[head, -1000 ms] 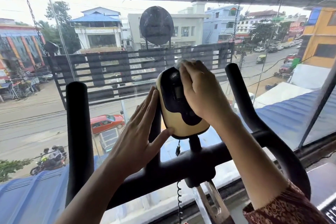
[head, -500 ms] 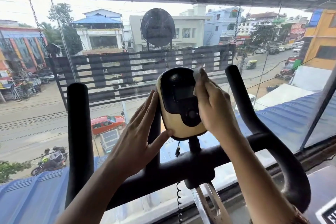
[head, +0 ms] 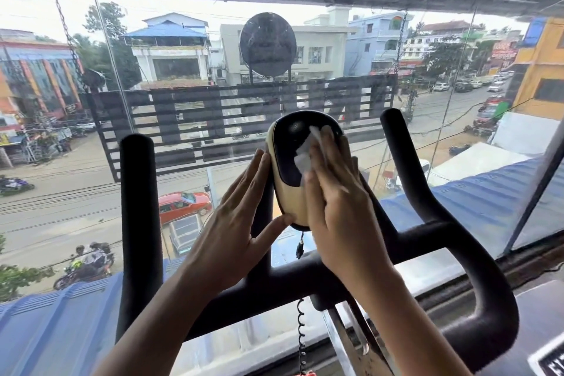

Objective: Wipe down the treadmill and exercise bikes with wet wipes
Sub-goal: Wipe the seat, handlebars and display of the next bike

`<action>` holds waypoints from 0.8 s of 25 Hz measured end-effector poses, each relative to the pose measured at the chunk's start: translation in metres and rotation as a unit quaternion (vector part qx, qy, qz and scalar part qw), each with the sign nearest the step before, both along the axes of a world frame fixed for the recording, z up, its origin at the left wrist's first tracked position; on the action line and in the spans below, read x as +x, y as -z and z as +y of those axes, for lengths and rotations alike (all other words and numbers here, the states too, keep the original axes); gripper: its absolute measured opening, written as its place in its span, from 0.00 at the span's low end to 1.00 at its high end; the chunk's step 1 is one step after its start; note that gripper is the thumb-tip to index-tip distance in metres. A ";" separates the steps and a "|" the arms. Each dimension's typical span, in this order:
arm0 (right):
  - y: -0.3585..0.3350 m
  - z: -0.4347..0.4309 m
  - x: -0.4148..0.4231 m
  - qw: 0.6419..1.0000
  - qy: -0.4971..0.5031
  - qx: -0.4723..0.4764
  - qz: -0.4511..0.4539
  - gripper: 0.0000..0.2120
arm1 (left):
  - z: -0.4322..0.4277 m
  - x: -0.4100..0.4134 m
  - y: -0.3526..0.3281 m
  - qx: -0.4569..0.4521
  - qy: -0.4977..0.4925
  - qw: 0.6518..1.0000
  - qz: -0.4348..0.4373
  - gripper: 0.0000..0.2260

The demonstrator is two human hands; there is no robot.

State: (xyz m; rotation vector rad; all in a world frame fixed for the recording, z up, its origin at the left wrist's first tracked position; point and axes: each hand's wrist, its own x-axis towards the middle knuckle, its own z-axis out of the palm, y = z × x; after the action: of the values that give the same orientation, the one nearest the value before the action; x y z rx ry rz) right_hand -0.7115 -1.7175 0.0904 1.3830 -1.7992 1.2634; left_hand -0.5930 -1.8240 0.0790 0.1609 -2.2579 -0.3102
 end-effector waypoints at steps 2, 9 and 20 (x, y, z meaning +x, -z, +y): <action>0.008 0.003 0.003 0.999 0.006 0.016 0.034 0.22 | 0.000 0.000 0.000 0.003 -0.001 1.000 -0.003 0.37; 0.016 0.008 0.003 1.000 -0.006 0.008 -0.002 0.22 | 0.001 0.002 0.001 0.006 -0.007 1.000 -0.003 0.37; -0.048 -0.019 -0.025 0.998 -0.038 0.038 -0.019 0.24 | 0.001 0.002 -0.001 0.015 -0.008 1.000 -0.010 0.37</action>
State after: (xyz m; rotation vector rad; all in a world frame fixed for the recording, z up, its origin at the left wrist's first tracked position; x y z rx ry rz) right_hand -0.7367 -1.7366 0.1386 1.4902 -1.8535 1.2809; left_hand -0.5908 -1.8226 0.0799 0.1992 -2.2719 -0.3347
